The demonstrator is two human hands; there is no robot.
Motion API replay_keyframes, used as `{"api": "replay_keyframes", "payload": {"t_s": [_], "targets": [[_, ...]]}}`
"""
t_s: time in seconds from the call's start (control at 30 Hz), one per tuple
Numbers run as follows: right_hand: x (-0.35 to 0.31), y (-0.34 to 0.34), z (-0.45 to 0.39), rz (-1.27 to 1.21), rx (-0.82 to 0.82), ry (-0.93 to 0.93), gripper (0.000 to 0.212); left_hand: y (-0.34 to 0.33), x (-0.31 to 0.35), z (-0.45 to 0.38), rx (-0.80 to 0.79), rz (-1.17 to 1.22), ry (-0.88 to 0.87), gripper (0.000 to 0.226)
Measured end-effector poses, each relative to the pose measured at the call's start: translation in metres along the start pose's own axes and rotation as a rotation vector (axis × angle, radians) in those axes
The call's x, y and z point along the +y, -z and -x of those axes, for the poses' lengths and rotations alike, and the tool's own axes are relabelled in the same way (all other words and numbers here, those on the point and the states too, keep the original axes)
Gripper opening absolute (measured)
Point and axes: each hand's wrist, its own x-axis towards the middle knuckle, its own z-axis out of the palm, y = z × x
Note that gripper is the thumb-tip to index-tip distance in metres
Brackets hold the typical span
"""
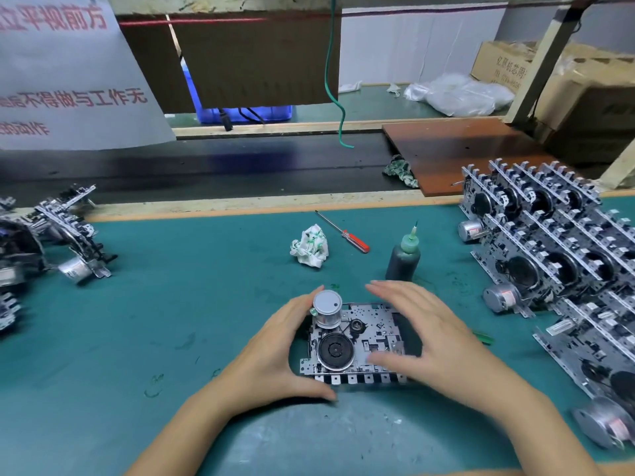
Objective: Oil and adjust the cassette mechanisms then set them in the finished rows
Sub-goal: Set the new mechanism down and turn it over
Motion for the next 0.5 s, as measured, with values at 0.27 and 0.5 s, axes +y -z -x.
{"api": "replay_keyframes", "payload": {"t_s": [0.27, 0.5], "targets": [[-0.002, -0.002, -0.017, 0.406, -0.231, 0.174, 0.137, 0.000, 0.001, -0.001, -0.018, -0.051, -0.024, 0.115], [-0.003, -0.003, -0.017, 0.368, -0.266, 0.130, 0.133, -0.001, 0.001, -0.002, 0.003, -0.046, -0.045, 0.107]]}}
